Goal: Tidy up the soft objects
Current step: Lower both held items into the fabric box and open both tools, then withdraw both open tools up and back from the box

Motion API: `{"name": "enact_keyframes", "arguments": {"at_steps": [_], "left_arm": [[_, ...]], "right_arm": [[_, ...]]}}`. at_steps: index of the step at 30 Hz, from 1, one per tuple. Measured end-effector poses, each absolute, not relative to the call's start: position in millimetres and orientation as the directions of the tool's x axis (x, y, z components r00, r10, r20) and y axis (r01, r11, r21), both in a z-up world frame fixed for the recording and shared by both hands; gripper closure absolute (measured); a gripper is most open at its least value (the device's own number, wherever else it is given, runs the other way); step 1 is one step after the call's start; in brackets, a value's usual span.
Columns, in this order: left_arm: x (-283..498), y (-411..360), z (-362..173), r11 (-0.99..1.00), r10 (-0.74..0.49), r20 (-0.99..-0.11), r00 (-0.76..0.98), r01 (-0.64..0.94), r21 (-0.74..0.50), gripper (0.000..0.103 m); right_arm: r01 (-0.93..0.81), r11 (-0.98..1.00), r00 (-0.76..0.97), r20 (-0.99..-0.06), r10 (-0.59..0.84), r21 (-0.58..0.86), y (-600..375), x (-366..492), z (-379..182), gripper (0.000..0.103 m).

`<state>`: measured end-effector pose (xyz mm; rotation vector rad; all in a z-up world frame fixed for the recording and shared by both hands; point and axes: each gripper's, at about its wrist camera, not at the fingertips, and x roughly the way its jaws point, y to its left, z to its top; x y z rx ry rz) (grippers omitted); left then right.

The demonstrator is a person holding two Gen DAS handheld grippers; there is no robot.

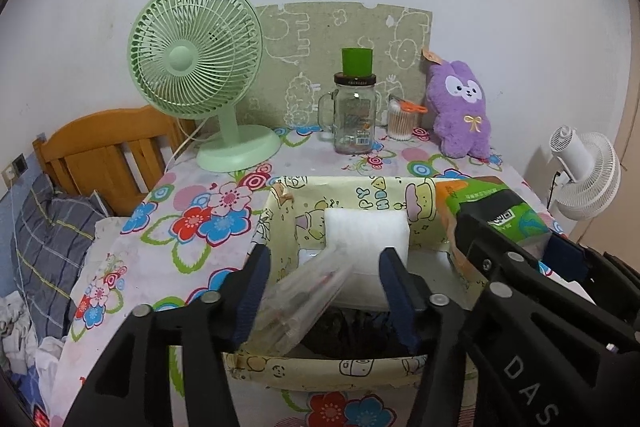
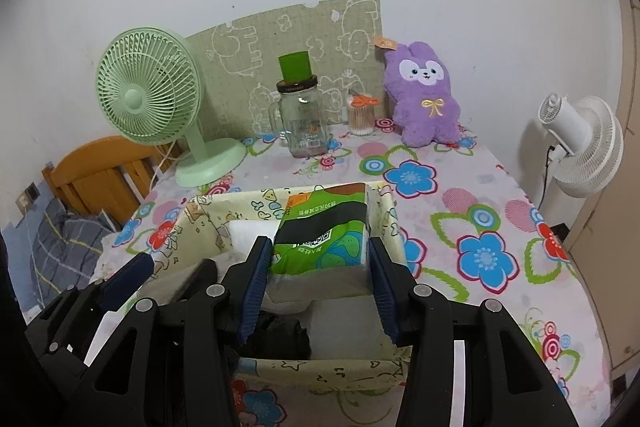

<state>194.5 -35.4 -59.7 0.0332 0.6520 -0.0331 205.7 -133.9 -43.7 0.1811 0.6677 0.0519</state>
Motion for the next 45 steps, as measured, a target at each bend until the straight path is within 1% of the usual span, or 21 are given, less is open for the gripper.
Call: {"name": "enact_keyframes", "arguments": {"at_steps": [2, 5, 6, 7, 9, 10, 16, 24, 28, 35, 39, 45], "left_arm": [[194.0, -35.1, -60.4, 0.999, -0.011, -0.609, 0.793, 0.036, 0.028, 0.041], [194.5, -34.6, -62.1, 0.999, -0.009, -0.615, 0.789, 0.036, 0.032, 0.040], [194.8, -34.6, -62.1, 0.999, -0.011, -0.616, 0.787, 0.038, 0.031, 0.039], [194.6, -34.5, -62.1, 0.999, -0.012, -0.617, 0.787, 0.039, 0.030, 0.038], [193.1, -34.5, -61.1, 0.999, -0.020, -0.612, 0.791, 0.044, 0.025, 0.035], [192.1, -34.6, -60.5, 0.999, -0.023, -0.609, 0.793, 0.047, 0.024, 0.033], [186.0, -37.1, -56.3, 0.998, -0.030, -0.602, 0.798, 0.055, 0.023, 0.028], [172.7, -37.4, -52.4, 0.998, -0.040, -0.603, 0.797, 0.059, 0.012, 0.028], [163.8, -38.9, -45.9, 0.998, -0.046, -0.592, 0.805, 0.066, 0.012, 0.025], [146.6, -38.3, -35.9, 0.997, -0.053, -0.576, 0.816, 0.071, 0.008, 0.024], [135.2, -38.2, -30.5, 0.998, -0.051, -0.561, 0.826, 0.070, 0.011, 0.020], [118.5, -39.5, -22.6, 0.997, -0.064, -0.544, 0.837, 0.082, 0.010, 0.019]], "right_arm": [[-0.002, 0.984, 0.782, -0.613, 0.114, 0.180, -132.6, 206.9, -45.6, 0.048], [-0.010, 0.983, 0.778, -0.616, 0.121, 0.182, -131.7, 207.8, -47.8, 0.043], [-0.012, 0.984, 0.779, -0.615, 0.122, 0.180, -131.5, 208.0, -47.8, 0.036], [-0.008, 0.985, 0.782, -0.613, 0.115, 0.175, -131.4, 207.5, -47.4, 0.024], [0.006, 0.987, 0.796, -0.599, 0.093, 0.162, -131.7, 204.6, -45.3, 0.014], [0.010, 0.988, 0.801, -0.592, 0.086, 0.156, -132.0, 202.8, -44.0, 0.012], [0.009, 0.986, 0.803, -0.590, 0.091, 0.165, -136.0, 197.7, -40.4, 0.011], [0.008, 0.988, 0.805, -0.587, 0.086, 0.155, -136.7, 184.9, -35.7, 0.011], [0.005, 0.988, 0.816, -0.572, 0.087, 0.157, -138.3, 175.2, -29.4, 0.011], [-0.008, 0.988, 0.831, -0.548, 0.092, 0.153, -137.2, 156.7, -17.6, 0.011], [-0.011, 0.988, 0.839, -0.536, 0.093, 0.153, -137.7, 146.0, -12.0, 0.011], [-0.011, 0.988, 0.852, -0.515, 0.089, 0.152, -140.0, 126.7, -3.3, 0.011]]}}
